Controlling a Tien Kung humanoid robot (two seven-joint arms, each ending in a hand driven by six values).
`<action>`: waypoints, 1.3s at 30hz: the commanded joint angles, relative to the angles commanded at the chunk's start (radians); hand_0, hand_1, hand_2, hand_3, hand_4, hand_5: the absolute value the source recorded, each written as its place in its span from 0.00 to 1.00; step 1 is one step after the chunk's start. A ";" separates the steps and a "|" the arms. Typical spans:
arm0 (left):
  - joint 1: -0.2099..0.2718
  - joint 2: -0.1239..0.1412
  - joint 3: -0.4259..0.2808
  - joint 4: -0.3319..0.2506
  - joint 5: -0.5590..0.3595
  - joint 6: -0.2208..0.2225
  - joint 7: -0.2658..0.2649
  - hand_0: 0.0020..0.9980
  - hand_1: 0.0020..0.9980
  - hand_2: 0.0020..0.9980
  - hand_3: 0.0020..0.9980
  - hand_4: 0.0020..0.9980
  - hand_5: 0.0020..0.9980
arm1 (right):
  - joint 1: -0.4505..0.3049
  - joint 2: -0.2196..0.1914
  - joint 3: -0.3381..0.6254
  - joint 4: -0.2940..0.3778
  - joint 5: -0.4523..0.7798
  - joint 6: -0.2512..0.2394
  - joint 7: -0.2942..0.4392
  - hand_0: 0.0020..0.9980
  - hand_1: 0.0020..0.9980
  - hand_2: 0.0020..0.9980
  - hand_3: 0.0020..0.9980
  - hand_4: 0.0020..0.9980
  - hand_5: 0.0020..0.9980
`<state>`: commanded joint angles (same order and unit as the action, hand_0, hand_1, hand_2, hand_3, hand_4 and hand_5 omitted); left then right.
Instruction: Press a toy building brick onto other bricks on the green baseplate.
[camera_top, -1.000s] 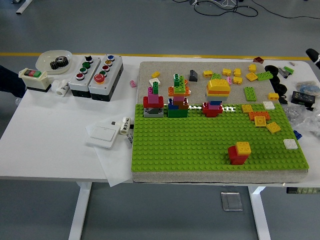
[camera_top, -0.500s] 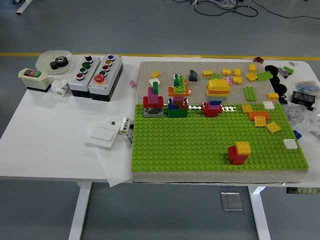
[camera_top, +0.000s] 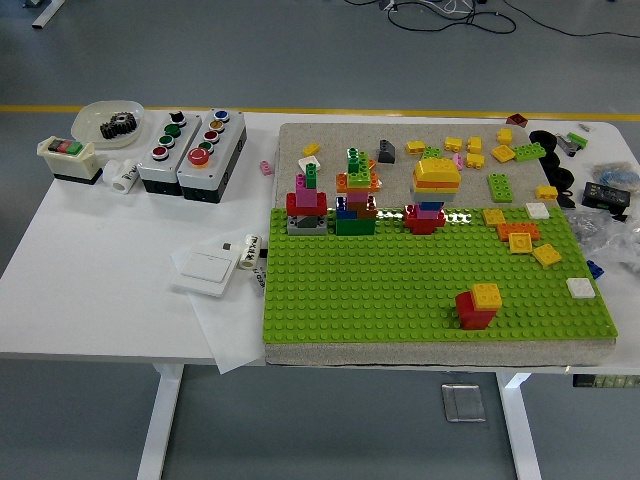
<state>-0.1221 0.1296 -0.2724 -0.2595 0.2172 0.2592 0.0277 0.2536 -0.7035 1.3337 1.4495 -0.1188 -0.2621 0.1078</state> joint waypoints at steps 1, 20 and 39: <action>0.000 0.000 0.001 0.000 0.000 0.000 0.000 0.81 0.89 0.90 0.75 0.79 0.77 | -0.002 0.000 0.000 -0.002 -0.024 0.015 -0.020 0.89 0.83 0.86 0.88 1.00 1.00; 0.002 0.000 0.001 0.001 -0.003 0.001 -0.002 0.81 0.88 0.90 0.75 0.79 0.77 | -0.011 0.012 -0.041 -0.031 -0.294 0.170 -0.106 0.96 0.85 0.87 0.90 1.00 1.00; 0.002 0.001 0.000 0.001 0.004 -0.001 -0.001 0.81 0.88 0.90 0.75 0.79 0.76 | -0.013 0.029 -0.065 -0.040 -0.400 0.191 -0.063 1.00 0.90 0.91 0.95 1.00 1.00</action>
<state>-0.1201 0.1306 -0.2729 -0.2586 0.2209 0.2583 0.0266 0.2403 -0.6748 1.2684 1.4091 -0.5188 -0.0708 0.0448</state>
